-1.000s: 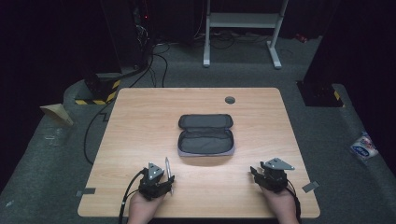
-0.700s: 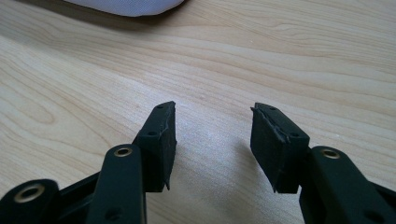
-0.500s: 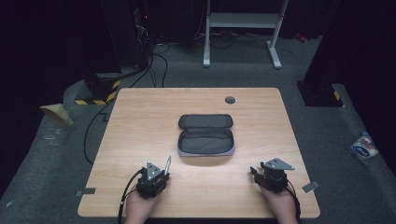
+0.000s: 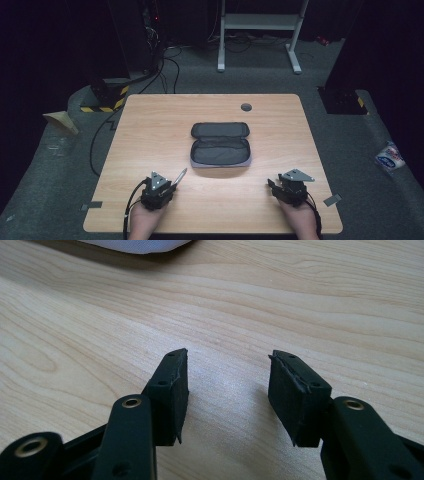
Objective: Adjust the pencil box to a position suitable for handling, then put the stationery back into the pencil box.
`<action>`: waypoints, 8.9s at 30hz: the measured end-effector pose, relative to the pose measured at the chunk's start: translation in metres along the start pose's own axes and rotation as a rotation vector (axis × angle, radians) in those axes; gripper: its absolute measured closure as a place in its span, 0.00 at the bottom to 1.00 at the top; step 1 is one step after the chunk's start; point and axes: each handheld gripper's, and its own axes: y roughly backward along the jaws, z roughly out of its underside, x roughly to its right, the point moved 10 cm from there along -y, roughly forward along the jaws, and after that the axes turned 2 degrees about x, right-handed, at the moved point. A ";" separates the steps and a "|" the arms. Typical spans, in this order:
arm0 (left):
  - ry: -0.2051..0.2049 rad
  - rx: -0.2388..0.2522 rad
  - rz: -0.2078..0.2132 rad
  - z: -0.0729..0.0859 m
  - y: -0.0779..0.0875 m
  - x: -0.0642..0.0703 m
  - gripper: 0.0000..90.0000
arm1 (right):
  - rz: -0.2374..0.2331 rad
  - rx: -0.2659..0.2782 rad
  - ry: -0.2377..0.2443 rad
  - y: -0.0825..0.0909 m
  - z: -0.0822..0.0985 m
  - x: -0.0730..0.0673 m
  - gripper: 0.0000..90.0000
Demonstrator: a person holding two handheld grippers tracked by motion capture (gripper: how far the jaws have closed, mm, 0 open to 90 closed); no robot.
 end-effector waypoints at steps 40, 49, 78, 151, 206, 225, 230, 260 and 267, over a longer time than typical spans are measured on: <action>-0.011 0.006 0.045 -0.004 -0.001 0.001 0.88 | -0.002 -0.021 0.019 -0.002 0.001 -0.001 0.53; 0.001 0.050 0.046 -0.010 0.008 -0.001 0.88 | -0.004 -0.022 0.015 -0.002 0.001 -0.002 0.53; 0.028 0.208 0.077 -0.036 0.029 -0.002 0.88 | 0.004 -0.021 0.019 -0.002 0.001 -0.002 0.52; -0.103 0.306 0.125 -0.122 0.038 0.019 0.88 | -0.009 -0.026 0.010 -0.003 0.001 -0.003 0.50; -0.248 0.146 0.326 -0.177 -0.064 0.084 0.88 | -0.006 -0.024 0.017 -0.002 0.002 -0.004 0.50; -0.284 -0.012 0.367 -0.162 -0.101 0.092 0.88 | -0.004 -0.024 0.019 -0.002 0.002 -0.004 0.50; -0.281 -0.025 0.353 -0.162 -0.105 0.094 0.88 | -0.004 -0.024 0.019 -0.002 0.002 -0.004 0.50; -0.160 0.085 0.199 -0.155 -0.065 0.051 0.49 | -0.004 -0.024 0.019 -0.002 0.002 -0.004 0.50; -0.099 0.108 0.147 -0.132 -0.044 0.022 0.37 | -0.005 -0.024 0.017 -0.002 0.002 -0.004 0.50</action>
